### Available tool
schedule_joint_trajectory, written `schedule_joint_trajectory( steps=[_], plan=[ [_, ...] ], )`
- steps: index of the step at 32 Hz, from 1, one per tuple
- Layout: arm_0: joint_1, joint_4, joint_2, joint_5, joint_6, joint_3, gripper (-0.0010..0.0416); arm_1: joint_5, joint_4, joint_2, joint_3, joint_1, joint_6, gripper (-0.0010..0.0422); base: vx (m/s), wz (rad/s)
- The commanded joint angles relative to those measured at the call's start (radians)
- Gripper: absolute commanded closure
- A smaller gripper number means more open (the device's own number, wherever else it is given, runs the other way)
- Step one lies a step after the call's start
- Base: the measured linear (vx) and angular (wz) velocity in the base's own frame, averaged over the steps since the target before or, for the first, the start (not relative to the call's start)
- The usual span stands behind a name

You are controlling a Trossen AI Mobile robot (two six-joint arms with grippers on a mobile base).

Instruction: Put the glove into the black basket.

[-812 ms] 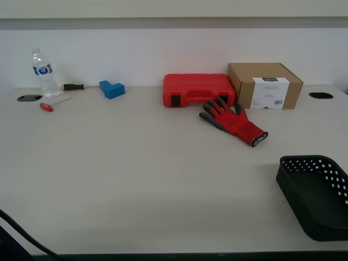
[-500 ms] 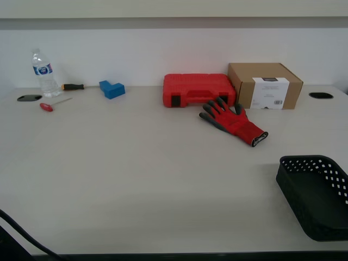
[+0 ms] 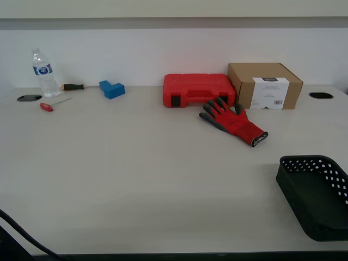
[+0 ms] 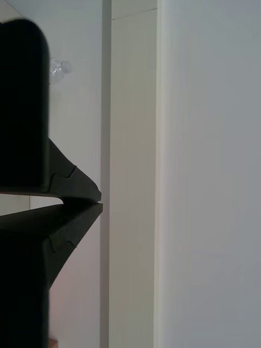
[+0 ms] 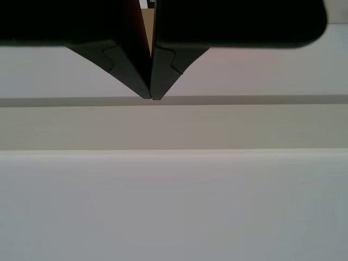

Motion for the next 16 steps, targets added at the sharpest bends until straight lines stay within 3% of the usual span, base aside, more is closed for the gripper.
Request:
schedule_joint_trajectory(
  steps=[1,14,15,16],
  plan=[
    [0.000,0.004,0.000,0.000,0.002,0.001,0.0405,-0.001,0.006,0.000,0.002,0.000,0.000,0.0412,0.000,0.000],
    [0.000,0.004,0.000,0.000,0.003,0.001,0.0405,-0.001,0.006,0.000,0.002,0.000,0.000,0.0412,0.000,0.000],
    [0.000,0.004,0.000,-0.002,0.005,0.001,0.0405,-0.001,0.006,0.000,0.002,0.000,0.000,0.0412,0.000,0.000],
    [0.001,0.000,0.000,-0.013,0.031,0.001,0.0405,-0.001,0.006,0.000,0.002,0.000,0.000,0.0412,0.000,0.000]
  ],
)
